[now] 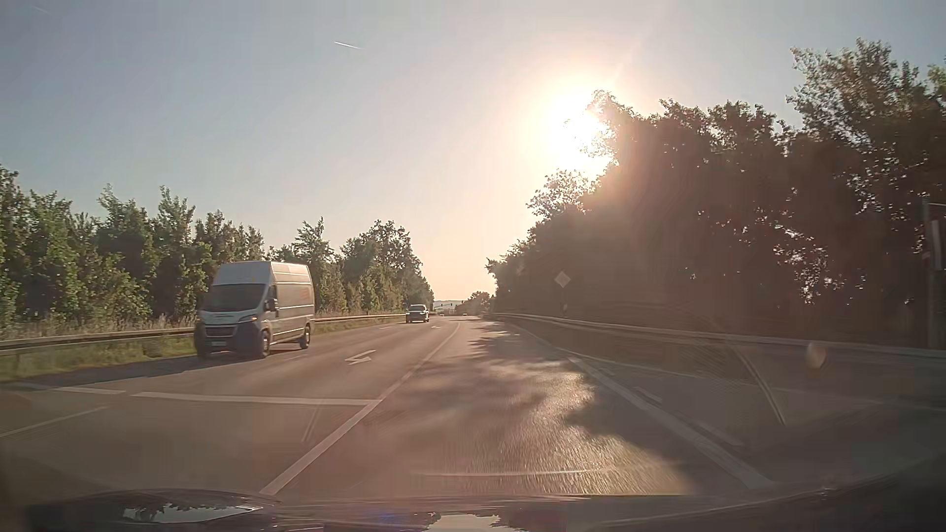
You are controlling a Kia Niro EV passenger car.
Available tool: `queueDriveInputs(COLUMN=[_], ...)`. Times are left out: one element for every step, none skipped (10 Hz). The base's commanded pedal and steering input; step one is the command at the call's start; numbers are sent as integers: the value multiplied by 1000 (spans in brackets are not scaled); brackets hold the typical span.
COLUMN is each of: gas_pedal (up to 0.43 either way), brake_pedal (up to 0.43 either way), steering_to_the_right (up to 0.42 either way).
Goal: Follow the waypoints while adhering to traffic rules and regulations
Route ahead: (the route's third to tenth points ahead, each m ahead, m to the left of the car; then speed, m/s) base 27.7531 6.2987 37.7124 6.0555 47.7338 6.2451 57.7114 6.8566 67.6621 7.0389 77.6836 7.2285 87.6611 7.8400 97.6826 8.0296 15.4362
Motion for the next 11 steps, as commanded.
queueDriveInputs(gas_pedal=[138, 138, 138, 138, 138, 138, 138, 138, 138, 138, 138], brake_pedal=[0, 0, 0, 0, 0, 0, 0, 0, 0, 0, 0], steering_to_the_right=[-5, -5, -4, -4, -4, -3, -3, -3, -3, -3, -3])
